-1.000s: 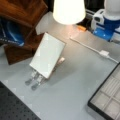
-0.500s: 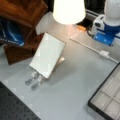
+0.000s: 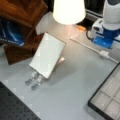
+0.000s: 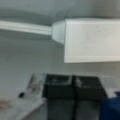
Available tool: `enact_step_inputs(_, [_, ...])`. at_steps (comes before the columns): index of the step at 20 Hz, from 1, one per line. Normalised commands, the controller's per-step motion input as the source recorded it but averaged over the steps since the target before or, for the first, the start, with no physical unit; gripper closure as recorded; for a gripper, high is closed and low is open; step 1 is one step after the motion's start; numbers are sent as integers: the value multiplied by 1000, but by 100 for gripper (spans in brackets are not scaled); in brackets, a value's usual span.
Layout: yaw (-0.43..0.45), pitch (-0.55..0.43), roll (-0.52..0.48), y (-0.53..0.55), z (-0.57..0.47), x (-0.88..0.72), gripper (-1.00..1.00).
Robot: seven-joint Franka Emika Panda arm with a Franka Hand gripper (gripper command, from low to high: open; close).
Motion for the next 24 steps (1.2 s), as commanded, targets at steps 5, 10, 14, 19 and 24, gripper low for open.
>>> enact_step_inputs(5, [-77,-728,180,-33,-626,-1000,100])
enact_step_inputs(10, [-103,-770,159,-37,-698,-1000,100])
enact_step_inputs(14, [-132,-800,129,-107,-687,-1000,100])
enact_step_inputs(19, [-77,-756,136,-147,-623,-1000,100])
enact_step_inputs(24, [-60,-727,142,-183,-613,-1000,100])
